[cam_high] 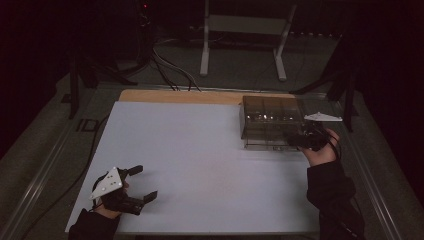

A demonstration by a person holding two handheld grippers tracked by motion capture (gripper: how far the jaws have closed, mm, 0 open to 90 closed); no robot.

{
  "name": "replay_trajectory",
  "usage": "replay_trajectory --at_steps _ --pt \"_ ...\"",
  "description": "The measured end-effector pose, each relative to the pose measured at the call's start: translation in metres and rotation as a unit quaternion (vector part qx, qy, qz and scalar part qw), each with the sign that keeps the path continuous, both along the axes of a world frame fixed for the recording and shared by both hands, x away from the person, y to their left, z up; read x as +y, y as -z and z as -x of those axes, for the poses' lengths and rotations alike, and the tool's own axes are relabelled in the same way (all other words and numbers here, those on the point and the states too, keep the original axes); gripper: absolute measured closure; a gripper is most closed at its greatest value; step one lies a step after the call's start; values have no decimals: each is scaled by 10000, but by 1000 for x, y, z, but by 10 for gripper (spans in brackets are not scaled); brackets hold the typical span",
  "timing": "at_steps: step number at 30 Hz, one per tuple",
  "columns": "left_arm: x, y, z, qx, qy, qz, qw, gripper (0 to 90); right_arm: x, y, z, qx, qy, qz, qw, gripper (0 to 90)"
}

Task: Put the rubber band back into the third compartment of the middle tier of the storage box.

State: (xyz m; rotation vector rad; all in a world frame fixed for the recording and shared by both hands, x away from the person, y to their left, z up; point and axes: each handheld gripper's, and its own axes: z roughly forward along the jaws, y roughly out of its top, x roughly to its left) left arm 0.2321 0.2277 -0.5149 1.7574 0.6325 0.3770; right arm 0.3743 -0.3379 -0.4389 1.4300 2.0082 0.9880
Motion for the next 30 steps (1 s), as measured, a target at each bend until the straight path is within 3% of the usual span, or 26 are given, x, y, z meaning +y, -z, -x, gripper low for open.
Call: replay_trajectory --at_steps 7,15,30 --pt "-1 0 -3 29 -10 24 10000 3 7 -8 4 -142 -238 -223 9994 95" --pt "-2 0 -5 46 -12 53 10000 3 15 -13 7 -282 -433 -315 9982 0" --pt "0 1 2 18 -27 -8 10000 3 38 -14 18 -525 -784 -349 9949 0"
